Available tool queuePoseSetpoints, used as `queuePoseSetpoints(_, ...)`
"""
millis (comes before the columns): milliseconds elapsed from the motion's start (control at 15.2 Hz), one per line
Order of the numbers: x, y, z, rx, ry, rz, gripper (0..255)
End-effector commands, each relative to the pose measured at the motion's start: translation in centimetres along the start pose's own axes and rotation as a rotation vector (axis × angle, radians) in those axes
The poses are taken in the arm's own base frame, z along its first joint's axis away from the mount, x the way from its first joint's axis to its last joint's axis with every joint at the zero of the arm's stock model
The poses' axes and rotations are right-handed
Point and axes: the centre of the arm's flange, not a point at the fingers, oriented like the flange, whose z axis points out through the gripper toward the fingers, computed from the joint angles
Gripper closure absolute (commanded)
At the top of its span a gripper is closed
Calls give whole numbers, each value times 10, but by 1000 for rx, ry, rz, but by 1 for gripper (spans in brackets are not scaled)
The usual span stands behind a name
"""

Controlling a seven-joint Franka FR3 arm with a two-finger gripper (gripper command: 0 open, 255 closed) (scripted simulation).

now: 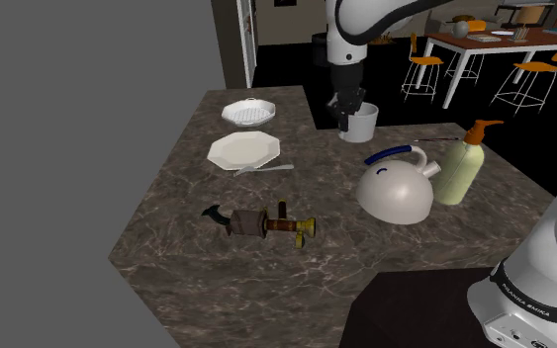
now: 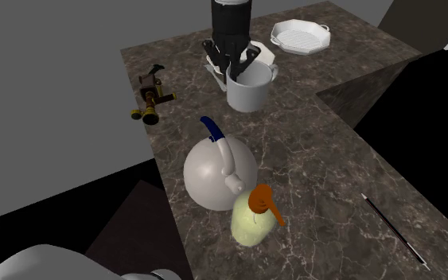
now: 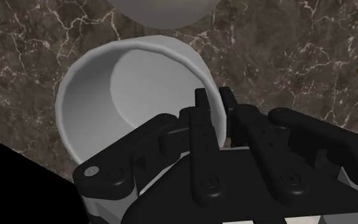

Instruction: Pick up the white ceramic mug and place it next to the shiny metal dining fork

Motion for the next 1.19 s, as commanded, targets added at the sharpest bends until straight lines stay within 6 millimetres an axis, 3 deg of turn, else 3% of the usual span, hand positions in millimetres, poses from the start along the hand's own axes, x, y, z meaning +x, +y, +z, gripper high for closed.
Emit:
queuePoseSetpoints(0, 9, -27, -2, 0, 0, 1, 255)
queuePoseSetpoints(1122, 92, -235, -23, 0, 0, 1, 255)
